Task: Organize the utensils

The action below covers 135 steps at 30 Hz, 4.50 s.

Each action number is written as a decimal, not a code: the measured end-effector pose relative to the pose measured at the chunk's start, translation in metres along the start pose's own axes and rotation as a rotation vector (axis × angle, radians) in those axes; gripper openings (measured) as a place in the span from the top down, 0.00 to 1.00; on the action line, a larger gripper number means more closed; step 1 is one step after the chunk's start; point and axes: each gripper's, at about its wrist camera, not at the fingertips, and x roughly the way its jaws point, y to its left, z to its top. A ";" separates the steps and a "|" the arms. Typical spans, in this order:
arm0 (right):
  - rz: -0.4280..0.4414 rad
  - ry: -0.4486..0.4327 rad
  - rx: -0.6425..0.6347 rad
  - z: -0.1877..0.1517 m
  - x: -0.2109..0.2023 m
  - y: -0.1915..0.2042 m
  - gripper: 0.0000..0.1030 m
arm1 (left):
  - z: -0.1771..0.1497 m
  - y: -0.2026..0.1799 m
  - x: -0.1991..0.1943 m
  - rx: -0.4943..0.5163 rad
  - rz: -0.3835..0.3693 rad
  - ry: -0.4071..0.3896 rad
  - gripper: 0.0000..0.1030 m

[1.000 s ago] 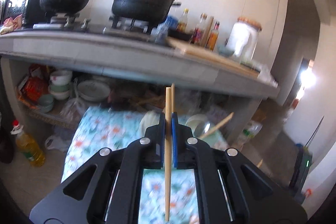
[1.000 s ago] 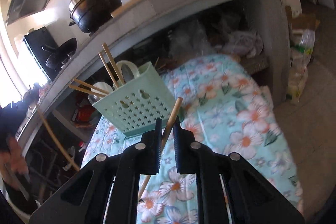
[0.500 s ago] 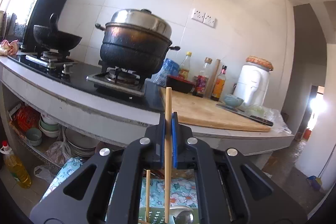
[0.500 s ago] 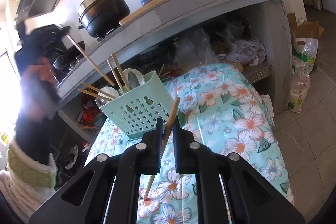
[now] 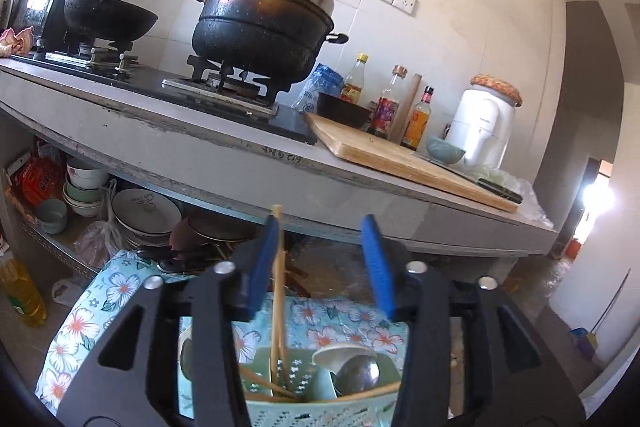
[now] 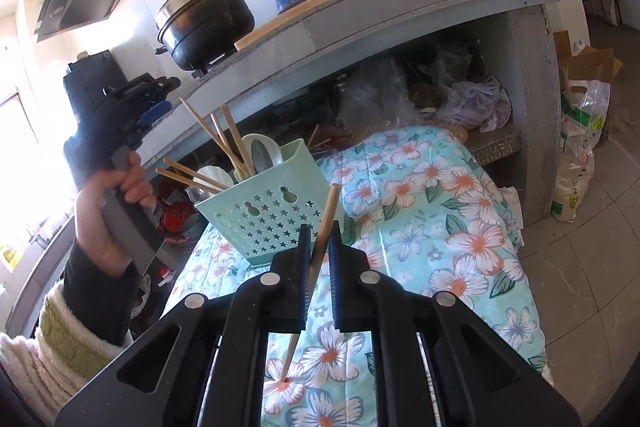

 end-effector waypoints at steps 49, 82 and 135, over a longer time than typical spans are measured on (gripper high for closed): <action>-0.007 -0.210 -0.302 0.115 0.020 0.116 0.56 | -0.117 0.086 -0.161 0.016 0.214 0.351 0.09; -0.425 0.081 -0.357 -0.034 0.011 0.114 0.06 | -0.099 0.046 -0.164 0.186 0.705 0.308 0.08; -0.451 0.090 -0.360 -0.028 0.009 0.116 0.06 | -0.109 0.064 -0.160 0.178 0.727 0.401 0.08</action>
